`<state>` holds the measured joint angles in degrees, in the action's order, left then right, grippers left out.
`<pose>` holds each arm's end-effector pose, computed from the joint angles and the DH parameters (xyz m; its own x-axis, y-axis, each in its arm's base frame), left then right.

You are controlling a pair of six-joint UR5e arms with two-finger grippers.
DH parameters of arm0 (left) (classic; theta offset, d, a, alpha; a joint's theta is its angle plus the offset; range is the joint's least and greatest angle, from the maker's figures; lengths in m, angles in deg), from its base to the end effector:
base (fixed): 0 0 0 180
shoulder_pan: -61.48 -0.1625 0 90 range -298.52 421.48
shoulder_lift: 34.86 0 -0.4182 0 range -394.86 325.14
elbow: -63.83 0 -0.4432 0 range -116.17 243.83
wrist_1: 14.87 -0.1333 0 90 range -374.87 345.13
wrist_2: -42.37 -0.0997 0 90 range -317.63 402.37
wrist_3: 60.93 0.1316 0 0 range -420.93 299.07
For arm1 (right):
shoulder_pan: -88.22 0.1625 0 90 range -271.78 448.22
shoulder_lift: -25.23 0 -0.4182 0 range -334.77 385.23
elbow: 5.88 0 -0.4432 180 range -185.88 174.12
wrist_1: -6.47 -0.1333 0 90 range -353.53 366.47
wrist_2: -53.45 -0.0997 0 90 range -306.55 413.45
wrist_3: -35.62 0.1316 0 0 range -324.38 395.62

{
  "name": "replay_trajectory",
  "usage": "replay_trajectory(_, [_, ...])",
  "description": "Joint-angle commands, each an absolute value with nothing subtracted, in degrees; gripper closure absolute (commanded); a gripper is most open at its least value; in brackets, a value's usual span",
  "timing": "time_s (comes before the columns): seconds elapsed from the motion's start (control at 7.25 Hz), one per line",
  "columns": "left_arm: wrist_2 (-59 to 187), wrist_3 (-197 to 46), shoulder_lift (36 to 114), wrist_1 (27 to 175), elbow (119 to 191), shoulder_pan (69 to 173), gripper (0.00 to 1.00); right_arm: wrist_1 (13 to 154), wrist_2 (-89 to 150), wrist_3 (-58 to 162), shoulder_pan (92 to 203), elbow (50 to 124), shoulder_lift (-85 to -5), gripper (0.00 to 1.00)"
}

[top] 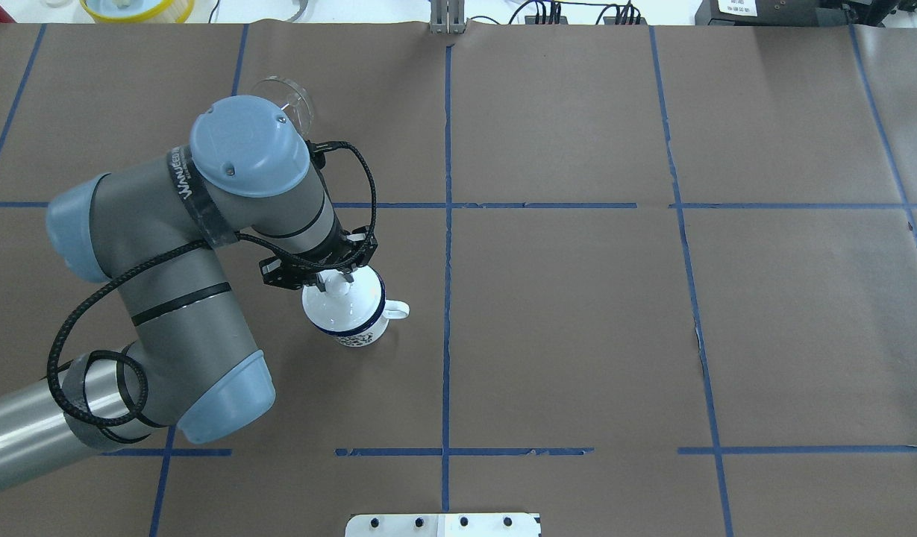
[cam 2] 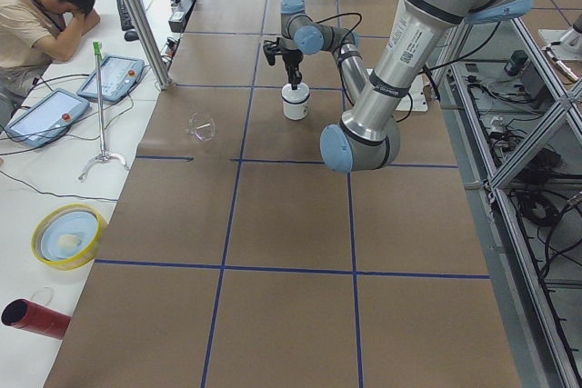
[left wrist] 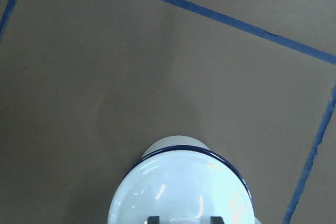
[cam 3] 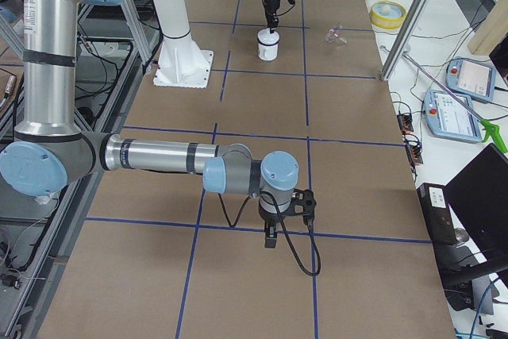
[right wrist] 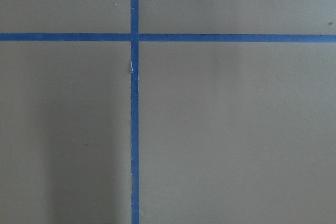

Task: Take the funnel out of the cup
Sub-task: 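Open the left gripper to release the white funnel in the mug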

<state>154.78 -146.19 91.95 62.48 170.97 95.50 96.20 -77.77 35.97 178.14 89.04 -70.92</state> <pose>0.5060 -0.4418 0.1646 0.6461 -0.3439 -0.6814 0.2562 0.9387 -0.2309 0.0459 -0.4964 0.6885 0.7522 0.0161 0.6587 -0.0032 0.9998 -0.0208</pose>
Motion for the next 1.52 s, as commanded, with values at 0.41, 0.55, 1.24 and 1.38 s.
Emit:
replay_trajectory(0.41, [154.78,-146.19,91.97,62.56,170.70,95.50,0.95,96.21,-77.77,35.97,178.13,89.04,-70.92,0.00])
replay_trajectory(0.55, [154.78,-146.19,91.97,62.56,170.70,95.50,0.67,96.21,-77.77,35.97,178.13,89.04,-70.92,0.00])
replay_trajectory(1.24, [154.61,-144.44,91.53,62.48,173.05,95.93,0.00,96.21,-77.77,35.97,178.13,89.04,-70.92,0.00])
replay_trajectory(1.38, [154.96,-138.43,89.26,62.21,177.60,98.20,0.00,96.21,-77.77,35.97,178.13,89.04,-70.92,0.00])
